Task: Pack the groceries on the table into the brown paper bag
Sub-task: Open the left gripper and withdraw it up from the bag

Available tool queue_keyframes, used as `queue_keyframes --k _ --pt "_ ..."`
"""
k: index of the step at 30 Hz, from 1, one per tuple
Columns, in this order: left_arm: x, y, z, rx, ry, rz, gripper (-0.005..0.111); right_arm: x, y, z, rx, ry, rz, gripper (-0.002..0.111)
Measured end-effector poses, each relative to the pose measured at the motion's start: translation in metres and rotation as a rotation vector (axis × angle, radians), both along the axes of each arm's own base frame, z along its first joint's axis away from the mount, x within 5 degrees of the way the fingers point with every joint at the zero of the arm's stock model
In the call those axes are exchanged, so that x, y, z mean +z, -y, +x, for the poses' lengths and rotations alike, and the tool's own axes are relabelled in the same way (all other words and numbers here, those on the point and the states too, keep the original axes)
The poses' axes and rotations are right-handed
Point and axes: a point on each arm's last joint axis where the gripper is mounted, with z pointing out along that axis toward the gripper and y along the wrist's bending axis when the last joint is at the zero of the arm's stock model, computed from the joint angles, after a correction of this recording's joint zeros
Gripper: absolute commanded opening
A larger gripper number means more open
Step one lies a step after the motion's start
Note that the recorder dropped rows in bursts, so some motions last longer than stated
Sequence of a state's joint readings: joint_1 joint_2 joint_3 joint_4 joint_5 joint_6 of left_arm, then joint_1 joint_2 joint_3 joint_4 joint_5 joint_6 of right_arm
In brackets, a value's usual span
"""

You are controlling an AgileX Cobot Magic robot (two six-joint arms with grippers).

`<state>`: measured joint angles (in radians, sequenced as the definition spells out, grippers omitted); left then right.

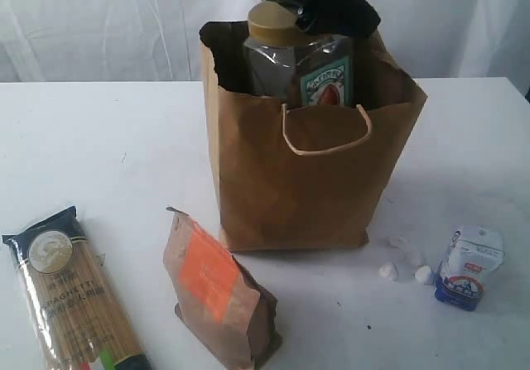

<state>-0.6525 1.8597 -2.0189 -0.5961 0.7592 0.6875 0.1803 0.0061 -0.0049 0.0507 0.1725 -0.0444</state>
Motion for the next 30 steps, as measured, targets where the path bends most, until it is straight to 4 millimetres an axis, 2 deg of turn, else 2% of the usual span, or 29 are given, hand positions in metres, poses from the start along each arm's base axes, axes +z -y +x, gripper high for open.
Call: queue_keyframes --k 7,16,30 --pt "0.004 -0.002 -0.005 0.005 -0.038 -0.013 0.105 0.0 0.0 0.0 0.0 0.0 0.0 0.0" --pt "0.027 -0.008 -0.02 -0.018 0.006 -0.013 0.105 0.0 0.0 0.0 0.0 0.0 0.0 0.0" --pt "0.024 -0.007 -0.033 -0.078 -0.053 0.046 0.105 0.0 0.0 0.0 0.0 0.0 0.0 0.0"
